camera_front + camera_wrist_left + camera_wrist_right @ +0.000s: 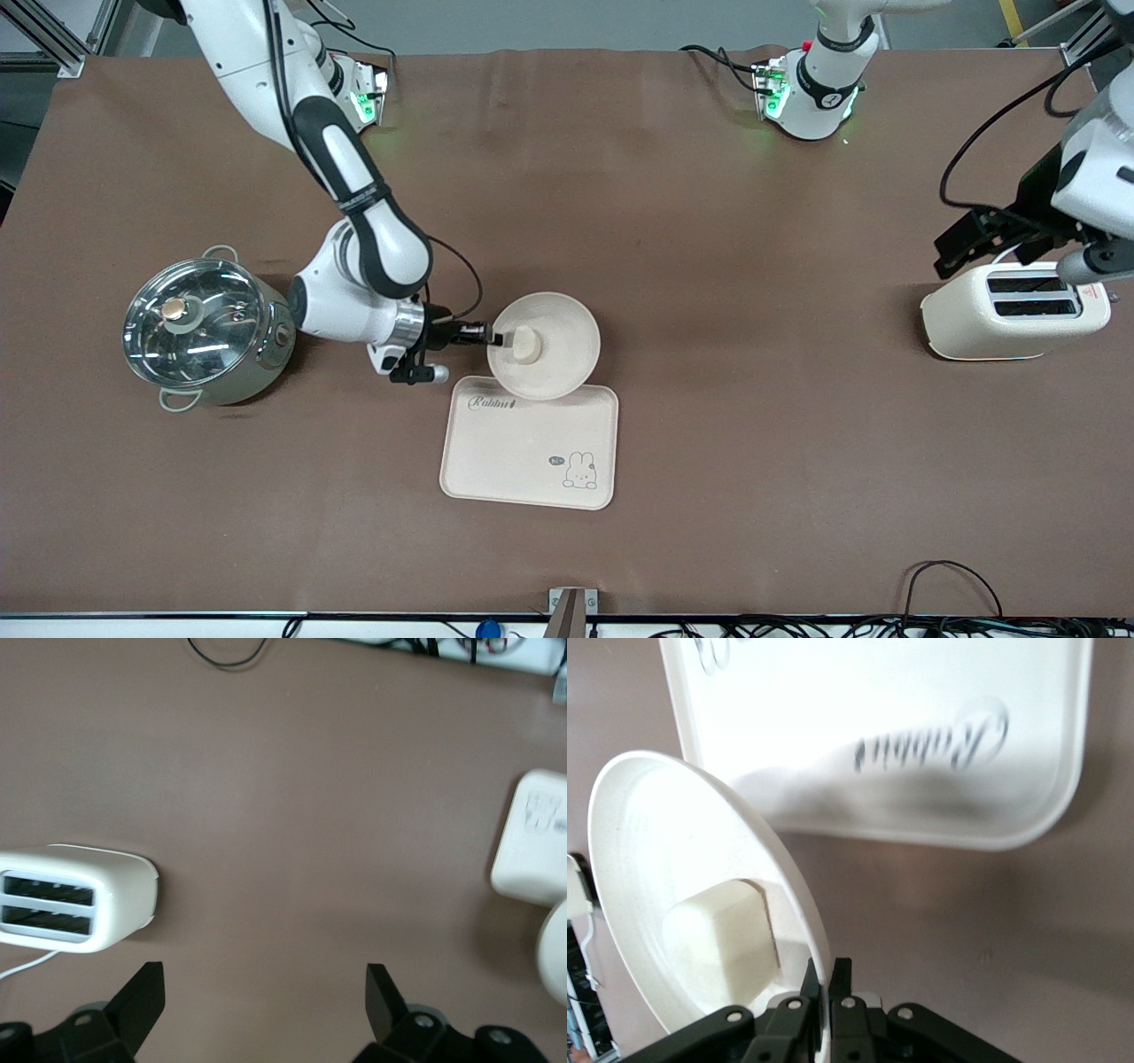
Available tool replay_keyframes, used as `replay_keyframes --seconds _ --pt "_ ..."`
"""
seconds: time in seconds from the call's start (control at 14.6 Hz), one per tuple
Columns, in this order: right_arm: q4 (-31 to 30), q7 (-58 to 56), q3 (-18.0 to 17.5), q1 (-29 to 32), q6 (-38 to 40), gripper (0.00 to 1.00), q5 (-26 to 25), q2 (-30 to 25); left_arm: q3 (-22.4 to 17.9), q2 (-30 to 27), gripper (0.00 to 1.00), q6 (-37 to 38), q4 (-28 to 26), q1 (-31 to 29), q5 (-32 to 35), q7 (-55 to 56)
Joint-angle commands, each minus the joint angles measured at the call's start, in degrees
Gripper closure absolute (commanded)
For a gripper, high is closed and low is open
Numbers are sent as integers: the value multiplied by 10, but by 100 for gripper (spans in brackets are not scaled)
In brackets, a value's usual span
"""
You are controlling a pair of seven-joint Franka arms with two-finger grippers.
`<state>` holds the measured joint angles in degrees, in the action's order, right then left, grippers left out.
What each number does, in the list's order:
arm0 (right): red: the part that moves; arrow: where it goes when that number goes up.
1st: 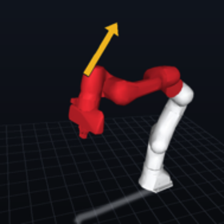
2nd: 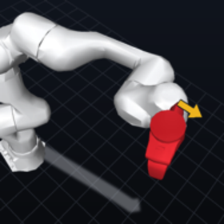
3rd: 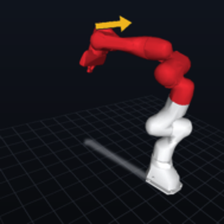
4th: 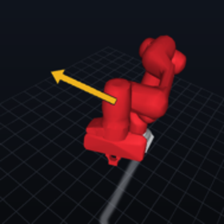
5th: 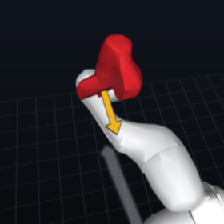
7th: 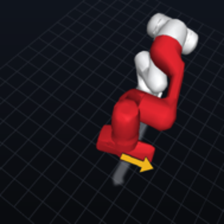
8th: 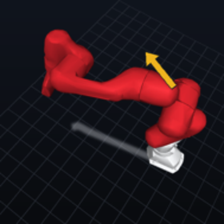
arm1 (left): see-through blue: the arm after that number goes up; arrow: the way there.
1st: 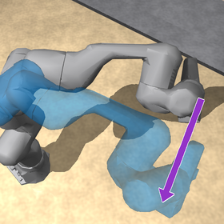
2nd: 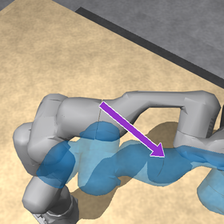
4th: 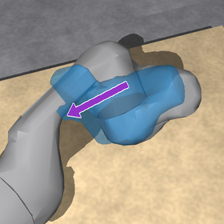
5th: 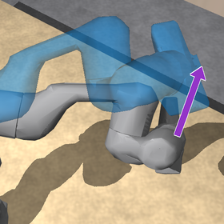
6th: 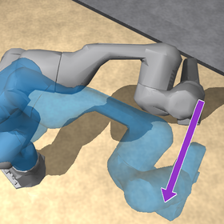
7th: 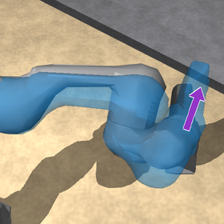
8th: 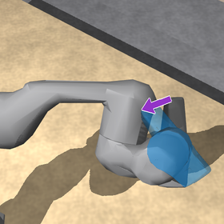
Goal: Place bun in plate and plate on tray
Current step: 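Carry the plate onto the tray with the right gripper while the left gripper withdraws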
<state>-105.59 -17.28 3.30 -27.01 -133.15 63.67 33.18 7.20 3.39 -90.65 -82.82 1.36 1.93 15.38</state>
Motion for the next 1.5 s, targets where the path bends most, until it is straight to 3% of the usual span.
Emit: replay_keyframes --seconds 0.0,0.2,0.48,0.75,1.02,1.3,1.43 --pt "87 5 -5 22 21 100 -21 60 3 -36 0 48 -21 -31 1 -54" --pt "176 69 -6 34 41 100 -82 118 1 -65 0 59 -44 -36 -4 -84" --pt "278 95 -5 56 76 100 -97 191 6 -63 0 44 -55 -32 -4 -79" --pt "373 152 -4 75 107 100 -144 249 6 -61 0 41 -53 -34 -5 -79" --pt "443 193 -4 82 129 100 -174 290 4 -58 0 41 -50 -36 -5 -84" --pt "457 212 -3 79 128 98 -181 302 4 -54 0 41 -49 -36 -5 -84" --pt "456 213 -4 80 128 54 -190 302 4 -52 0 41 -49 -36 -5 -84"
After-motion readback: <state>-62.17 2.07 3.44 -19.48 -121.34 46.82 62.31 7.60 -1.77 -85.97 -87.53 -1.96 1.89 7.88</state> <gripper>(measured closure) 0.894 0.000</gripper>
